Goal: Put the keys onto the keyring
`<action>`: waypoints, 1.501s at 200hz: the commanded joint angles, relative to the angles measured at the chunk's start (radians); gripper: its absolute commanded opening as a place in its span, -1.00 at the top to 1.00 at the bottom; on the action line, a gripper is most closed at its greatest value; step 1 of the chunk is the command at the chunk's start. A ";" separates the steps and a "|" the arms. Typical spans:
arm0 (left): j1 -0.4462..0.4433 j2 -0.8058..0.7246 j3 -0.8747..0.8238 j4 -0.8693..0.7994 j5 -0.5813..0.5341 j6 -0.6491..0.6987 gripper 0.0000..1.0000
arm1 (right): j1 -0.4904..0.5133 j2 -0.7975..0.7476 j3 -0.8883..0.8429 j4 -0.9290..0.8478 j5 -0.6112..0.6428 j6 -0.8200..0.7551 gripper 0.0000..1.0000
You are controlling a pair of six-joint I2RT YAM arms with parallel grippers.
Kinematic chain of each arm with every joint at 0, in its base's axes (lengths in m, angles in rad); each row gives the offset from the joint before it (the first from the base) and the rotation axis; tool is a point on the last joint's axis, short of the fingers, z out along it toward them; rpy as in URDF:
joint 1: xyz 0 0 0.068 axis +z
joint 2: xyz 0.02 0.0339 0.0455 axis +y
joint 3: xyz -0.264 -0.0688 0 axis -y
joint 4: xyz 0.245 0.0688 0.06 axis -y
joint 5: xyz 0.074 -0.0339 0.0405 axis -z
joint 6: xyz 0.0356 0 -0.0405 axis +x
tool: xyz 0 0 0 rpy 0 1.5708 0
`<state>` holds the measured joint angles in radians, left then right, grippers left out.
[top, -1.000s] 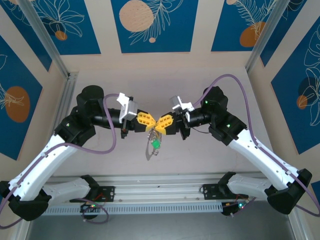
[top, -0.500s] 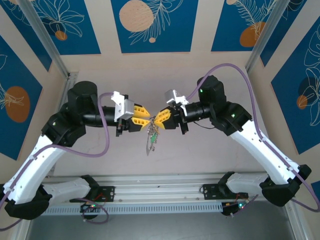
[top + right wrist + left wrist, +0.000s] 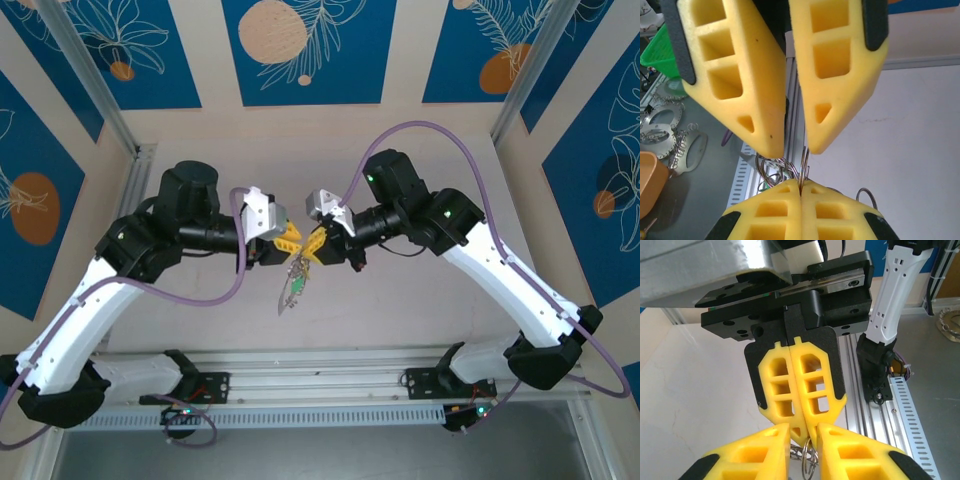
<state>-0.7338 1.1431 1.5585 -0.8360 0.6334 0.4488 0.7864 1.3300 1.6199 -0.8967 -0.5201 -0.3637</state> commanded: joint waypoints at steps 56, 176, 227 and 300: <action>-0.016 0.013 -0.006 -0.018 0.010 0.028 0.65 | 0.011 -0.029 0.045 -0.015 -0.041 -0.033 1.00; -0.015 0.013 -0.029 -0.004 0.056 0.025 0.67 | 0.010 -0.064 0.036 0.019 -0.049 -0.017 1.00; -0.016 0.012 -0.026 -0.008 0.064 0.025 0.67 | -0.008 -0.061 0.030 0.022 -0.052 -0.020 1.00; -0.016 0.012 -0.028 -0.009 0.069 0.024 0.51 | -0.021 -0.067 0.031 0.027 -0.068 -0.016 1.00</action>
<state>-0.7403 1.1542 1.5425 -0.8204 0.6788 0.4553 0.7700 1.2961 1.6325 -0.9085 -0.5320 -0.3782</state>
